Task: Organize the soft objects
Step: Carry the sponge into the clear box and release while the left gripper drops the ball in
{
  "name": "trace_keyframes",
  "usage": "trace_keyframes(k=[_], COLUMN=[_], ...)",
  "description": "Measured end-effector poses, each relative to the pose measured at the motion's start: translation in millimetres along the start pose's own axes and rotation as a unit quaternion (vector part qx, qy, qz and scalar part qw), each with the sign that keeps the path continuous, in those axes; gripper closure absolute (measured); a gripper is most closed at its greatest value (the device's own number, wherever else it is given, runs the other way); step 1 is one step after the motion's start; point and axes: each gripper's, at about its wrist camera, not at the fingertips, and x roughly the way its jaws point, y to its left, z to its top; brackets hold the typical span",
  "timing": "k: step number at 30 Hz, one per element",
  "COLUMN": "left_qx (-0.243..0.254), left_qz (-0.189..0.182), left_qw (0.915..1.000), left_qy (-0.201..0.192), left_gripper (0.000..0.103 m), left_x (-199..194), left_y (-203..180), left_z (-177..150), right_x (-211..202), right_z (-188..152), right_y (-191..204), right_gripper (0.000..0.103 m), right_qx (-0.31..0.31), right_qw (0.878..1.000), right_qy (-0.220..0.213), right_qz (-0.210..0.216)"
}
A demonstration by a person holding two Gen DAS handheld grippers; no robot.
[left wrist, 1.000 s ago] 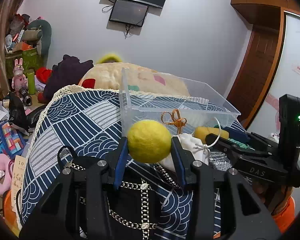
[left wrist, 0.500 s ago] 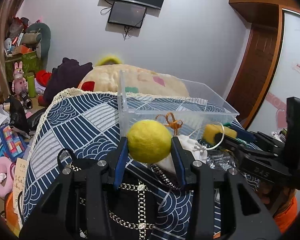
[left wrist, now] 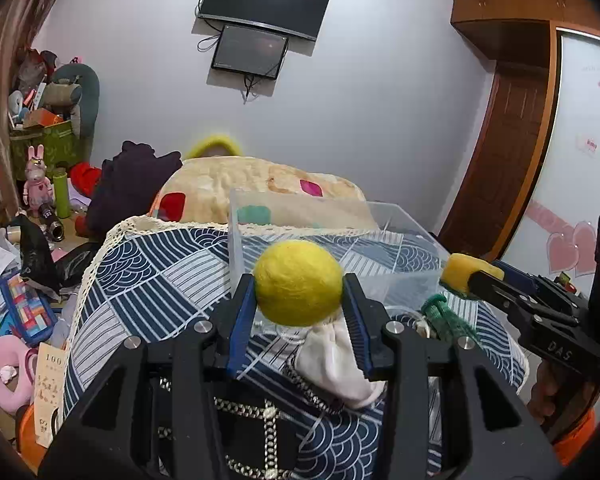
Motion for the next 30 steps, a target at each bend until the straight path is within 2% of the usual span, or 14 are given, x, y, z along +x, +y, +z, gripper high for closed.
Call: trace_keyframes(k=[11,17,24,30], left_qx=[0.022,0.041,0.067,0.084], left_qz=[0.011,0.022,0.033,0.035], left_qw=[0.9997,0.9989,0.9965,0.9921], left_qy=[-0.008,-0.002,0.037,0.086], left_gripper=[0.060,0.060,0.060,0.060], left_x=[16.1,34.0,66.6,98.5], left_y=[-7.3,-13.9,-24.6,-30.4], left_z=[34.7,48.3,49.5,43.5], right_x=[3.9,20.2,43.9,66.4], right_z=[25.6,39.9,47.0,41.8], right_y=[-2.3,-8.1,-9.9,-8.9], right_gripper=[0.047,0.047,0.047,0.047], right_qx=[-0.004,0.003,-0.012,-0.031], right_qw=[1.000,1.000,1.000,0.998], right_qy=[-0.027,-0.023,0.002,0.045], right_qz=[-0.012,-0.013,-0.018,-0.017])
